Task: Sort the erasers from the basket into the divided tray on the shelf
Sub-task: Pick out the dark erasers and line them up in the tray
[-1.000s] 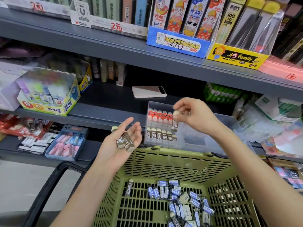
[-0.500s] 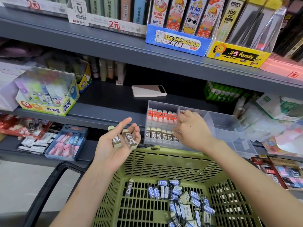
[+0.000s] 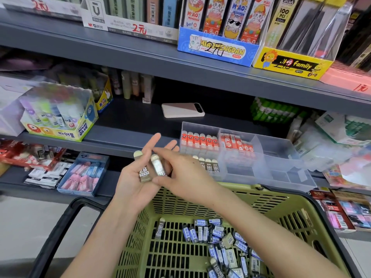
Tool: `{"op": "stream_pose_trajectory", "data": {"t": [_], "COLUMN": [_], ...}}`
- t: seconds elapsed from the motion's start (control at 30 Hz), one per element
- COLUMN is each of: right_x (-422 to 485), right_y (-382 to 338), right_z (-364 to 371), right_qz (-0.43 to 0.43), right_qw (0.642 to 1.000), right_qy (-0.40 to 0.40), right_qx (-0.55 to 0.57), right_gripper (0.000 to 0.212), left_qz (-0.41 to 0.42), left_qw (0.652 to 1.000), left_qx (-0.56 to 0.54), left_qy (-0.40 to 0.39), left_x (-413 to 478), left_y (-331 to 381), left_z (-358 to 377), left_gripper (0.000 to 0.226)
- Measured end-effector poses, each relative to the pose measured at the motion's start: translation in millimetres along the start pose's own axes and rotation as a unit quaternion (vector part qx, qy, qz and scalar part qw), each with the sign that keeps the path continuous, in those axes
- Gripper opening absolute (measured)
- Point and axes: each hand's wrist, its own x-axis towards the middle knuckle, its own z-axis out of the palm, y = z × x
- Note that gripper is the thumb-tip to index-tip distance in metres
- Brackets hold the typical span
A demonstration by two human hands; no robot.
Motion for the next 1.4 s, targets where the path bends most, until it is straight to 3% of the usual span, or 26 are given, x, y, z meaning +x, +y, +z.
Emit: {"op": "stream_pose_trajectory", "data": {"t": [0.13,0.23,0.3,0.37,0.43,0.53,0.63,0.83,0.93,1.0,1.07,1.1,1.2,1.4], "right_x": [-2.5,4.7,8.8,10.8,13.9,22.0,27.4,21.2,16.7,9.9,2.0,-1.1,-4.9,-9.1], "right_y": [4.8,24.3,41.8,55.5,61.2,63.6,65.2,60.1,51.7,39.1,25.0,20.8,16.0,19.2], "right_z": [-5.1,-24.3,-38.4,-40.3,-31.0,-15.7,-11.4,-16.2,-19.4,-21.9,-22.0,-19.8,-13.5,-16.1], "right_qz": [-0.002,0.067,0.134,0.184,0.211,0.233,0.257,0.227,0.191,0.138,0.088,0.073,0.034,0.011], "right_qw": [0.998,0.977,0.959,0.955,0.958,0.961,0.957,0.973,0.977,0.983,0.976,0.971,0.981,0.983], "right_qy": [0.008,0.115,0.156,0.139,0.098,0.059,0.037,0.013,0.069,0.123,0.110,0.094,0.087,0.097], "right_qx": [0.061,0.170,0.194,0.186,0.166,0.136,0.132,0.040,-0.060,0.002,0.168,0.206,0.167,0.153], "right_gripper": [0.050,0.033,0.037,0.045,0.045,0.032,0.014,0.023,0.032,0.028,0.005,0.011,0.036,0.031], "left_qz": [-0.014,0.015,0.043,0.047,0.056,0.079,0.098,0.133,0.147,0.166,0.178,0.180,0.168,0.174], "left_qw": [0.999,0.996,0.994,0.991,0.984,0.980,0.978,0.966,0.960,0.951,0.948,0.948,0.948,0.926], "left_qx": [-0.030,-0.084,-0.037,0.037,0.106,0.128,0.131,0.163,0.202,0.238,0.250,0.254,0.268,0.334], "left_qy": [-0.022,0.040,0.095,0.121,0.131,0.128,0.127,0.148,0.127,0.103,0.082,0.073,0.047,0.030], "left_x": [0.8,6.1,8.6,9.3,9.5,6.6,3.7,1.5,0.4,1.1,1.8,2.0,1.1,0.0], "left_y": [-3.9,-2.0,0.9,0.7,-2.3,-5.0,-4.2,-6.2,-6.4,-6.1,-6.3,-6.6,-8.5,-10.2], "left_z": [-2.1,-6.2,-8.3,-8.7,-7.7,-6.5,-5.1,0.1,-1.5,-2.1,-2.4,-2.9,-3.5,-2.0], "left_gripper": [0.044,0.037,0.027,0.019,0.030,0.042,0.035,0.025,0.017,0.013,0.012,0.013,0.017,0.041]}}
